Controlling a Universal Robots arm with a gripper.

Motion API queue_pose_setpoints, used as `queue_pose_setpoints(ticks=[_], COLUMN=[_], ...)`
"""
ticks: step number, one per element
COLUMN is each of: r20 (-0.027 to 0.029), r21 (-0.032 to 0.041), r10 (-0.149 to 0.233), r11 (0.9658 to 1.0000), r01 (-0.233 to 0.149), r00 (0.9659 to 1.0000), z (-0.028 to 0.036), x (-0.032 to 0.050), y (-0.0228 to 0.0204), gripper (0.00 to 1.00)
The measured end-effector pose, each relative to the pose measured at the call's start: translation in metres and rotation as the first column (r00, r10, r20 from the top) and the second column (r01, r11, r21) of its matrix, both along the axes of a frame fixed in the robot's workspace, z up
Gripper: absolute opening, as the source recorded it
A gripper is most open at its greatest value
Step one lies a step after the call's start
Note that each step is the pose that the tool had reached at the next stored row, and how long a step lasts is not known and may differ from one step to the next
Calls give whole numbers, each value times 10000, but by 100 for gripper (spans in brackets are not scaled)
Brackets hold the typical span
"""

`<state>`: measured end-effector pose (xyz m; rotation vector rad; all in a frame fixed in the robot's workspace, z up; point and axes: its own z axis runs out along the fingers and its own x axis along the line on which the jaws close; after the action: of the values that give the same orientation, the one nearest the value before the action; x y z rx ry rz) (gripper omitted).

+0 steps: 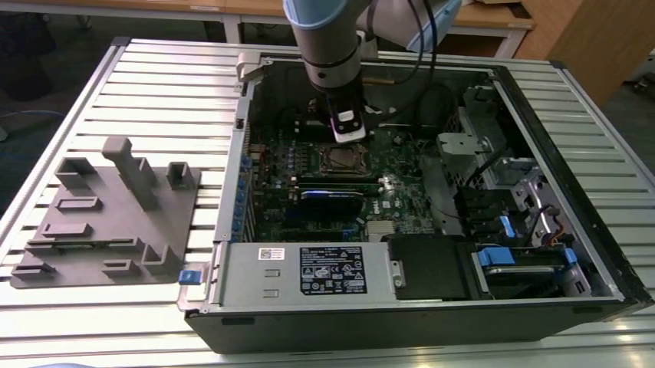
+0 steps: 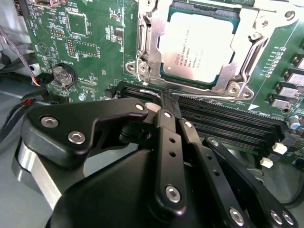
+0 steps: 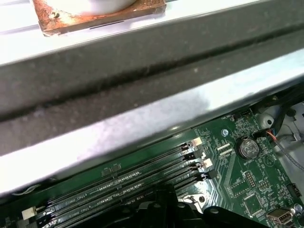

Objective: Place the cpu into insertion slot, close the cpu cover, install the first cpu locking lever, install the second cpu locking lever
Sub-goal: 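Install the first cpu locking lever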

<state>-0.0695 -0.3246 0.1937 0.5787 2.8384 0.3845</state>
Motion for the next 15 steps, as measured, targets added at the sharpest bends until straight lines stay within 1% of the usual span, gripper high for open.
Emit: queue_pose_setpoints(ticks=[2,7,11,15], r20=[24,34,84,97], r21=[-1,0,0,2], r10=[-1,0,14,25], r11=[10000,10000,10000,10000], r01=[1,0,-14,-25], r00=[10000,10000,10000,10000], z=[0,-3,-8,-9], x=[-11,-14,-14,-14], y=[0,-1,-14,-22], gripper=[11,11,11,11])
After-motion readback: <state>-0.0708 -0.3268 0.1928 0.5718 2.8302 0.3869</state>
